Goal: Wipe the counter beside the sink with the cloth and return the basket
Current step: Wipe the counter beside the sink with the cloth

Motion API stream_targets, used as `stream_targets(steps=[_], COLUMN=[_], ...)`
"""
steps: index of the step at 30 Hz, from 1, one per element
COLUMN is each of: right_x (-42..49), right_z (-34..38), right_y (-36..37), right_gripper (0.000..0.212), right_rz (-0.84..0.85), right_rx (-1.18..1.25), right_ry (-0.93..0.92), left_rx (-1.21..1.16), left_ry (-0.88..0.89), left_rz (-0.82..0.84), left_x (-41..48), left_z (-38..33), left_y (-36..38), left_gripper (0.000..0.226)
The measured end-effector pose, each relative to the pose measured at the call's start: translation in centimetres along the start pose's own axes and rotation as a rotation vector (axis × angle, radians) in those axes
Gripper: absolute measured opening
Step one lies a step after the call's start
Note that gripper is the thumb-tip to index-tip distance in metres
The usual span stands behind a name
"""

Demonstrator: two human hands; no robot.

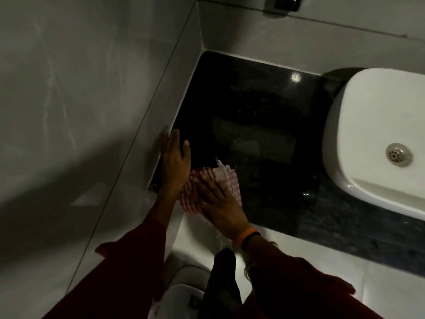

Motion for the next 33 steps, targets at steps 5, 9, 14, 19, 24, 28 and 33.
stream_targets(steps=[5,9,14,19,24,28,33], right_x=[-6.4,-11.7,-13.7,-9.7,-5.0,-4.7,-5.6], right_z=[-4.9,-7.3,-7.2,-10.0,-14.7,-14.4,-7.5], right_y=[-0.4,-2.4,-6.9,-12.1,-13.6,-11.8,-5.5], right_gripper=[0.079,0.060,0.044,0.018,0.019,0.032,0.064], right_rz=[-0.004,0.006,0.145,0.545,0.437,-0.188,-0.181], right_rx=[-0.092,-0.086,0.127,0.657,0.784,0.488,0.180], right_ry=[0.053,0.120,0.263,0.495,0.631,0.846,0.903], left_rx=[0.229,0.361,0.413,0.438,0.494,0.492,0.477], left_ry=[0.233,0.416,0.455,0.458,0.446,0.452,0.459], left_rz=[0.175,0.174,0.154,0.152,0.193,0.183,0.185], left_x=[0.4,-1.0,-1.9,-1.9,-1.6,-1.7,-1.8], left_z=[0.9,0.2,-1.1,-1.3,-0.5,-0.4,-0.8], left_y=[2.3,4.4,6.1,7.1,7.5,7.6,7.4], left_gripper=[0.060,0.066,0.067,0.065,0.067,0.068,0.068])
Point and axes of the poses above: each hand's wrist, its own x-axis towards the middle knuckle, its own y-axis out of the palm, z = x × y, the point moved 1 cm from there along x, towards the middle knuckle, and after that the axes turned 9 degrees about y, right-handed, at the moved point
